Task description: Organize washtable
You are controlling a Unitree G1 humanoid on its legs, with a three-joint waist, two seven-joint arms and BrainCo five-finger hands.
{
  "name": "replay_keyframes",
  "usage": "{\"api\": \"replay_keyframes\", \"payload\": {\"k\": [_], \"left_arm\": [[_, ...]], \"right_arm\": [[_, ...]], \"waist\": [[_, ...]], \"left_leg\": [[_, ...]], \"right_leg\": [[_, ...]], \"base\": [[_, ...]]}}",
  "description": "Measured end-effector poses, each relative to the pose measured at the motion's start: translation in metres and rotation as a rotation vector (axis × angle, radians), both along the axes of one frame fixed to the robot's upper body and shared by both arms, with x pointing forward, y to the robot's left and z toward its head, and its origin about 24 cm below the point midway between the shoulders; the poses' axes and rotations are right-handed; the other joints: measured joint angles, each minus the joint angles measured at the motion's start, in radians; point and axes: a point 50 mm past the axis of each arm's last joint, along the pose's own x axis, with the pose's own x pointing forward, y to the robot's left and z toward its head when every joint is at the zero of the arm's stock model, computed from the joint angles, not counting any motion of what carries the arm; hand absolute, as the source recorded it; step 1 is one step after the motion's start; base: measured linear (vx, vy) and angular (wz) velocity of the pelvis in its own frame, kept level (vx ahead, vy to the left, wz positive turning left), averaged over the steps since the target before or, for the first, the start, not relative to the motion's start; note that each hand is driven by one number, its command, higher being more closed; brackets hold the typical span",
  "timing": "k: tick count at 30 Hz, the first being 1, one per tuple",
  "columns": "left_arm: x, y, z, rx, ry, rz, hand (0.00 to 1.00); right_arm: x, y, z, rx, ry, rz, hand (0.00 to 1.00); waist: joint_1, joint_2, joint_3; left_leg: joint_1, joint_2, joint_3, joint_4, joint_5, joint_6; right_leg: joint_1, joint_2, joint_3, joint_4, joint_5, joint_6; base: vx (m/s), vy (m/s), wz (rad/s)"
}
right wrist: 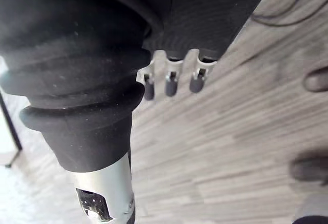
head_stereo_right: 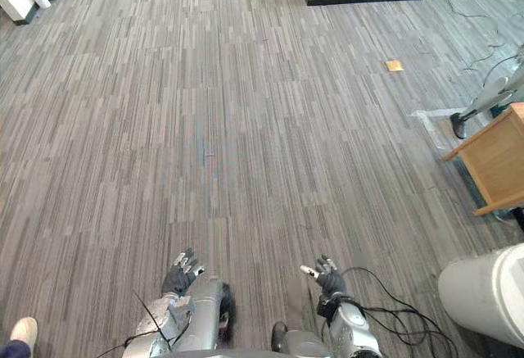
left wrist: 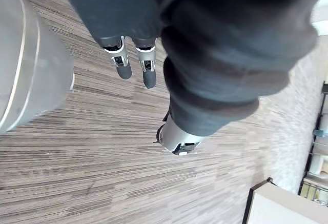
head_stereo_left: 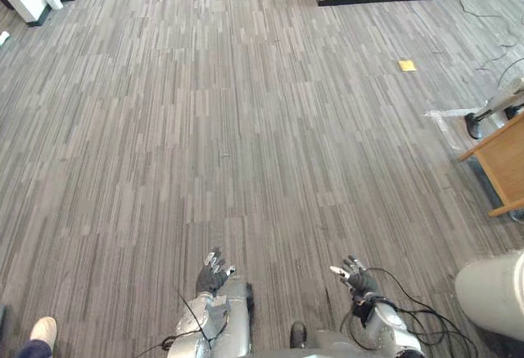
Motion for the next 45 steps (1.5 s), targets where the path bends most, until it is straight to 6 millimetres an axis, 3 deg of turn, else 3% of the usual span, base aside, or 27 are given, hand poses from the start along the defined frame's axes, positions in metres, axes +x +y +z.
{"api": "replay_keyframes", "payload": {"k": [1,2,4,6,7,10,11,15,18,19,20,21,22,23,24,25,26,28,31,32,34,36,38,39,40,42,45], "left_arm": [[-0.002,0.000,0.001,0.000,-0.001,0.003,0.00],[0.000,0.001,0.003,0.004,-0.016,0.000,0.00],[0.004,0.001,0.008,0.010,-0.041,-0.009,0.00],[0.007,-0.002,0.011,0.011,-0.059,-0.025,0.00],[0.008,0.000,0.012,0.016,-0.062,-0.026,0.00],[0.011,0.001,0.013,0.030,-0.070,-0.037,0.00],[0.014,0.003,0.015,0.040,-0.079,-0.038,0.00],[0.014,0.006,0.015,0.052,-0.078,-0.044,0.00],[0.015,0.006,0.008,0.070,-0.045,-0.077,0.00],[0.011,0.006,0.003,0.071,-0.017,-0.079,0.00],[0.005,0.004,-0.003,0.069,0.016,-0.077,0.00],[0.003,0.001,-0.006,0.059,0.029,-0.073,0.00],[0.004,-0.005,-0.006,0.037,0.030,-0.060,0.00],[0.004,-0.010,-0.006,0.015,0.027,-0.049,0.00],[0.003,-0.011,-0.007,-0.004,0.034,-0.028,0.00],[0.004,-0.009,-0.007,-0.007,0.035,-0.015,0.00],[0.008,-0.008,-0.004,-0.011,0.020,-0.010,0.00],[0.008,-0.004,-0.005,-0.022,0.021,0.009,0.00],[0.001,-0.002,-0.007,-0.031,0.035,0.033,0.00],[-0.003,0.000,-0.009,-0.036,0.046,0.045,0.00],[-0.011,0.002,-0.011,-0.041,0.062,0.070,0.00],[-0.026,0.009,-0.013,-0.050,0.082,0.144,0.00],[-0.040,0.025,-0.017,-0.022,0.117,0.208,0.00],[-0.051,0.032,-0.019,-0.010,0.145,0.263,0.00],[-0.053,0.035,-0.020,-0.003,0.149,0.272,0.00],[-0.056,0.041,-0.020,0.013,0.156,0.277,0.00],[-0.049,0.039,-0.018,0.023,0.141,0.246,0.00]], "right_arm": [[-0.002,0.005,-0.001,0.015,0.004,-0.001,0.00],[-0.002,0.012,-0.003,0.034,0.008,0.007,0.00],[0.001,0.019,-0.002,0.041,0.000,0.025,0.00],[0.000,0.028,-0.002,0.057,0.000,0.043,0.00],[0.002,0.032,0.000,0.070,-0.016,0.060,0.00],[-0.004,0.033,0.001,0.076,-0.028,0.070,0.00],[-0.009,0.032,0.000,0.077,-0.026,0.065,0.00],[-0.028,0.028,-0.005,0.083,0.007,0.042,0.00],[-0.031,0.028,-0.005,0.088,0.011,0.028,0.00],[-0.031,0.027,-0.005,0.082,0.005,0.026,0.00],[-0.034,0.026,-0.005,0.080,0.012,0.023,0.00],[-0.037,0.024,-0.006,0.077,0.018,0.016,0.00],[-0.031,0.018,-0.002,0.067,-0.005,-0.001,0.00],[-0.024,0.013,0.005,0.050,-0.044,0.003,0.00],[-0.020,0.017,0.008,0.055,-0.067,0.014,0.00],[-0.018,0.024,0.009,0.070,-0.074,0.028,0.00],[-0.015,0.029,0.008,0.085,-0.065,0.020,0.00],[-0.010,0.037,0.008,0.113,-0.067,0.012,0.00],[0.005,0.039,0.014,0.112,-0.096,0.023,0.00],[0.009,0.036,0.016,0.101,-0.108,0.030,0.00],[0.010,0.032,0.017,0.086,-0.111,0.039,0.00],[0.014,0.030,0.018,0.072,-0.114,0.053,0.00],[0.015,0.036,0.015,0.087,-0.100,0.059,0.00],[0.020,0.039,0.017,0.099,-0.113,0.069,0.00],[0.021,0.042,0.018,0.108,-0.117,0.073,0.00],[0.020,0.047,0.018,0.130,-0.123,0.095,0.00],[0.015,0.046,0.016,0.132,-0.115,0.091,0.00]], "waist": [[0.007,-0.030,-0.027],[0.013,-0.061,-0.043],[0.008,-0.076,-0.052],[-0.008,-0.087,-0.057],[-0.017,-0.086,-0.056],[-0.043,-0.074,-0.054],[-0.052,-0.068,-0.053],[-0.094,-0.050,-0.045],[-0.127,-0.088,-0.058],[-0.130,-0.074,-0.069],[-0.153,-0.060,-0.095],[-0.155,-0.046,-0.113],[-0.142,0.018,-0.116],[-0.132,0.050,-0.118],[-0.124,0.052,-0.117],[-0.119,0.052,-0.108],[-0.115,0.039,-0.090],[-0.086,0.002,-0.078],[-0.057,0.002,-0.070],[-0.045,0.003,-0.065],[-0.019,-0.004,-0.061],[0.012,0.027,-0.080],[0.044,-0.015,-0.113],[0.042,-0.039,-0.123],[0.041,-0.050,-0.125],[0.024,-0.068,-0.118],[-0.004,-0.053,-0.110]], "left_leg": [[0.009,-0.028,0.045,0.026,0.062,0.066],[0.009,-0.055,0.077,0.058,0.020,0.132],[0.034,-0.077,0.092,0.092,-0.040,0.161],[0.135,-0.111,0.088,0.089,-0.115,0.189],[0.209,-0.129,0.077,0.071,-0.147,0.197],[0.402,-0.156,0.023,-0.032,-0.190,0.206],[0.466,-0.159,-0.009,-0.073,-0.211,0.211],[0.599,-0.146,-0.123,-0.092,-0.310,0.204],[0.728,-0.144,-0.244,-0.152,-0.387,0.142],[0.775,-0.119,-0.257,-0.161,-0.405,0.109],[0.781,-0.090,-0.280,-0.089,-0.416,0.087],[0.765,-0.066,-0.289,-0.023,-0.416,0.062],[0.709,-0.018,-0.289,0.157,-0.366,-0.035],[0.618,-0.005,-0.280,0.359,-0.179,-0.118],[0.552,-0.003,-0.243,0.487,0.049,-0.143],[0.488,0.029,-0.198,0.627,0.064,-0.117],[0.409,0.071,-0.124,0.797,-0.015,0.000],[0.310,0.082,-0.044,0.889,-0.094,0.090],[0.135,0.063,-0.023,0.695,-0.170,0.057],[0.075,0.027,-0.022,0.452,-0.170,0.048],[0.067,-0.012,-0.022,0.144,-0.127,-0.004],[0.056,-0.011,-0.015,-0.147,-0.038,-0.036],[0.053,-0.043,0.060,-0.086,0.093,0.021],[0.061,-0.076,0.091,-0.014,0.073,0.149],[0.071,-0.084,0.112,0.013,0.037,0.163],[0.194,-0.135,0.126,0.050,-0.083,0.197],[0.396,-0.168,0.108,-0.031,-0.154,0.194]], "right_leg": [[0.007,-0.049,0.014,0.031,-0.033,0.034],[-0.024,-0.091,0.022,0.118,-0.030,0.046],[-0.087,-0.117,0.034,0.302,0.017,0.088],[-0.186,-0.119,0.060,0.622,0.189,0.097],[-0.256,-0.121,0.065,0.833,0.207,0.098],[-0.387,-0.132,-0.016,1.035,0.154,0.042],[-0.451,-0.132,-0.071,1.002,0.114,-0.005],[-0.612,-0.065,-0.123,0.596,0.087,0.045],[-0.675,-0.077,-0.112,0.052,0.283,0.157],[-0.687,-0.066,-0.122,0.034,0.307,0.122],[-0.685,-0.055,-0.135,0.056,0.434,0.028],[-0.680,-0.047,-0.150,0.081,0.497,-0.004],[-0.670,-0.009,-0.196,0.158,0.491,-0.036],[-0.642,0.020,-0.207,0.191,0.422,-0.056],[-0.597,0.041,-0.187,0.183,0.385,-0.062],[-0.531,0.060,-0.175,0.162,0.354,-0.075],[-0.431,0.081,-0.159,0.134,0.324,-0.098],[-0.293,0.085,-0.101,0.079,0.281,-0.109],[-0.159,0.076,-0.052,0.004,0.215,-0.076],[-0.114,0.051,-0.035,-0.003,0.168,-0.061],[-0.061,0.017,-0.019,-0.015,0.112,-0.041],[0.003,0.003,0.003,-0.018,0.032,0.001],[0.026,-0.068,0.037,0.048,-0.044,0.037],[-0.041,-0.114,0.056,0.276,-0.049,0.059],[-0.084,-0.127,0.073,0.389,-0.020,0.063],[-0.198,-0.156,0.116,0.781,0.184,0.069],[-0.295,-0.177,0.028,0.975,0.139,0.013]], "base": [[0.79,0.301,-0.38],[0.67,0.249,-0.30],[0.63,0.247,0.00],[0.80,0.331,0.19],[0.60,0.242,0.17],[0.53,0.174,0.33],[0.55,0.123,0.64],[0.52,0.025,0.75],[0.67,-0.112,1.11],[0.83,-0.224,1.20],[0.88,-0.240,0.98],[0.94,-0.241,0.85],[0.93,-0.255,0.32],[1.09,-0.292,-0.07],[1.06,-0.284,-0.32],[1.01,-0.243,-0.34],[0.65,-0.153,-0.22],[0.71,-0.116,-0.51],[0.65,0.006,-0.49],[0.73,0.152,-0.24],[0.61,0.155,-0.17],[0.61,0.239,-0.34],[0.84,0.355,-0.51],[0.81,0.316,-0.36],[0.98,0.380,-0.19],[0.76,0.330,0.00],[0.63,0.271,-0.05]]}}
